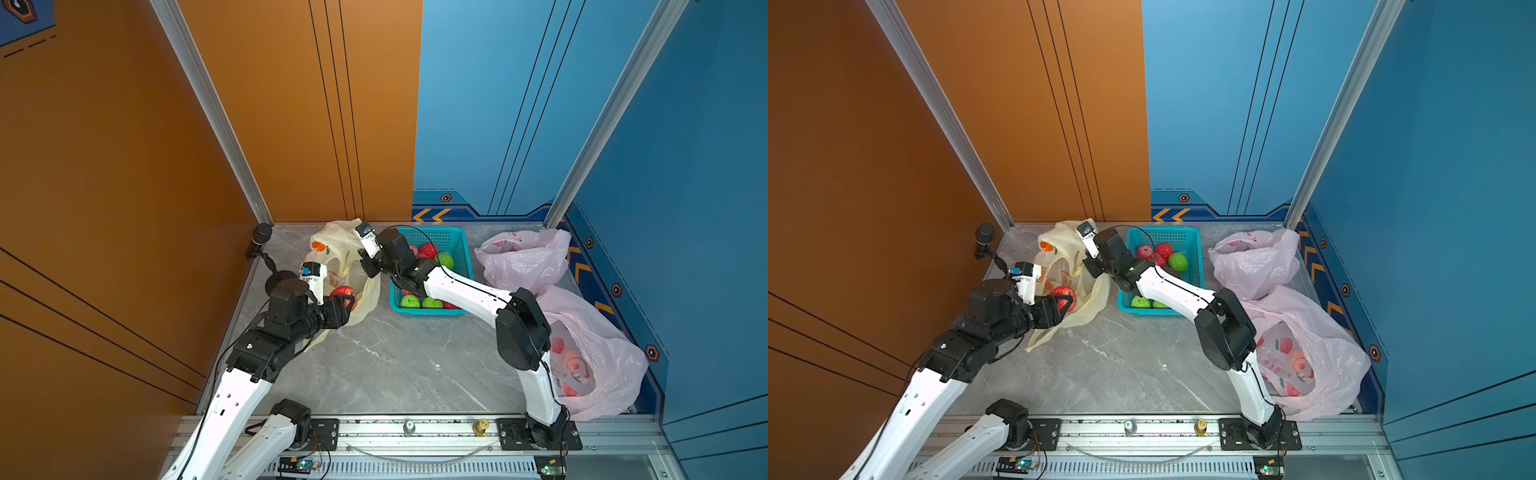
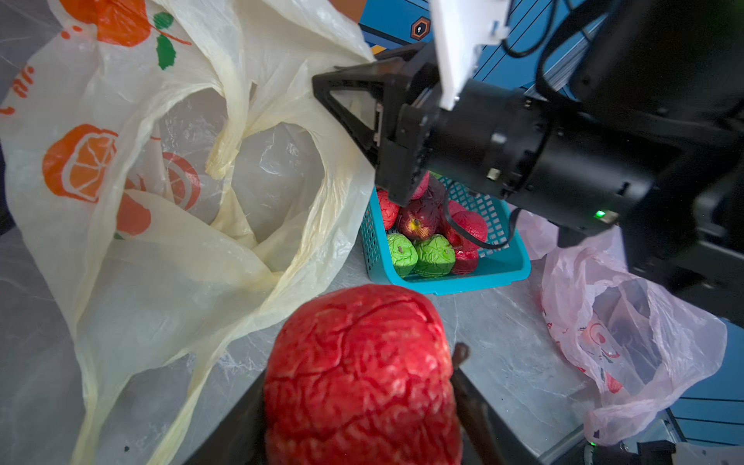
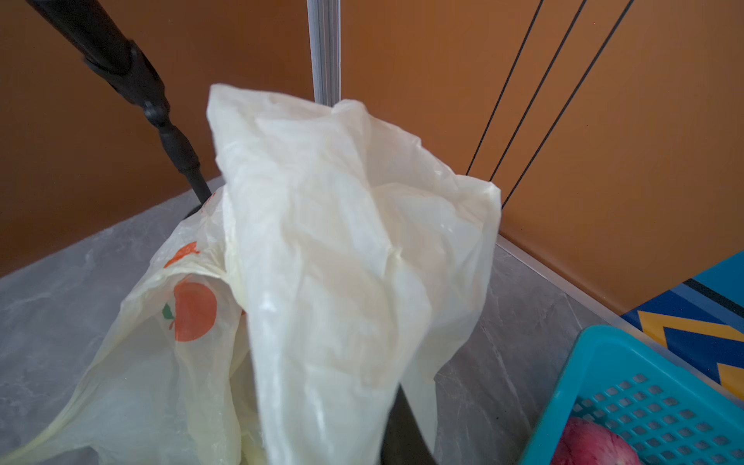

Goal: Untie the knot of a plastic bag & take out the apple
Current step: Place the plastic bag at the center of the board, then place the apple in the basket.

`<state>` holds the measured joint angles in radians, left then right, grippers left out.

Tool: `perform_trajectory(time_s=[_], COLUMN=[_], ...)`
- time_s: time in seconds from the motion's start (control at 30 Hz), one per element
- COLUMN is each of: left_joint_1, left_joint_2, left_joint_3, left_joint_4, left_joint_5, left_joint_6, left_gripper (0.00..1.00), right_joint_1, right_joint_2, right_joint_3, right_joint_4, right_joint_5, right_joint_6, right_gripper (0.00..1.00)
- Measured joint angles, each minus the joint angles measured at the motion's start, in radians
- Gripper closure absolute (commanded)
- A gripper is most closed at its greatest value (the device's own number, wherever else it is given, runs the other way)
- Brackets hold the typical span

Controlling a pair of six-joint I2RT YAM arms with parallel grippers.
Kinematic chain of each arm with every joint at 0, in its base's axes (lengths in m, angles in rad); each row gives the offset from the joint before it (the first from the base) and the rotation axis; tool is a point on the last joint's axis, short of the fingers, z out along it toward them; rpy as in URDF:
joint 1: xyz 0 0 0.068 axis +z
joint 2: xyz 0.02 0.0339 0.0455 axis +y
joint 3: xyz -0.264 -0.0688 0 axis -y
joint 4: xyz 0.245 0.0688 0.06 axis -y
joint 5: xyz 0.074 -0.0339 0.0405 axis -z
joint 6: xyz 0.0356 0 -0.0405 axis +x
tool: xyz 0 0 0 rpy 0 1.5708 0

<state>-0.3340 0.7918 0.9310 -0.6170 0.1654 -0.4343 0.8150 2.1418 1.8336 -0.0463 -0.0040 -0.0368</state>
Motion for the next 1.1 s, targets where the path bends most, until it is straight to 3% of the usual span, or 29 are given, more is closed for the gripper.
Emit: perform_trajectory(time_s=[0.13,0.2,0.3,0.43,0.57,0.77,0.9,1.1], left_joint_1=[0.0,-0.001,-0.006,-0.041,-0.11,-0.203,-0.238,-0.312], left_joint_2=[0.053,0.082,0.128,0.203,0.3,0.546,0.797,0.977], left_joint_3=[0.054,0.085,0.124,0.161,0.224,0.392,0.568,0.62], left_joint_4=[0.026,0.038,0.079,0.132,0.175,0.224,0.178,0.07], left_joint_5=[0.019,0.022,0.027,0.031,0.017,-0.064,-0.111,-0.167], left_joint_6=[0.008,0.017,0.027,0.037,0.069,0.156,0.204,0.225], left_gripper=[0.38,0.38,0.38,0.38,0.38,0.38,0.39,0.39], right_joint_1=[-0.034,-0.055,-0.101,-0.175,-0.254,-0.346,-0.364,-0.377], right_joint_2=[0.064,0.081,0.072,-0.052,-0.232,-0.566,-0.734,-0.845], right_joint_3=[0.072,0.106,0.104,-0.111,-0.299,-0.411,-0.459,-0.623], right_joint_4=[-0.101,-0.137,-0.117,0.097,0.268,0.206,0.101,-0.035], right_joint_5=[-0.055,-0.1,-0.226,-0.394,-0.463,-0.314,-0.206,-0.133], right_joint_6=[0.054,0.085,0.156,0.296,0.439,0.454,0.412,0.391], right_gripper=[0.62,0.47,0.34,0.3,0.3,0.3,0.3,0.3])
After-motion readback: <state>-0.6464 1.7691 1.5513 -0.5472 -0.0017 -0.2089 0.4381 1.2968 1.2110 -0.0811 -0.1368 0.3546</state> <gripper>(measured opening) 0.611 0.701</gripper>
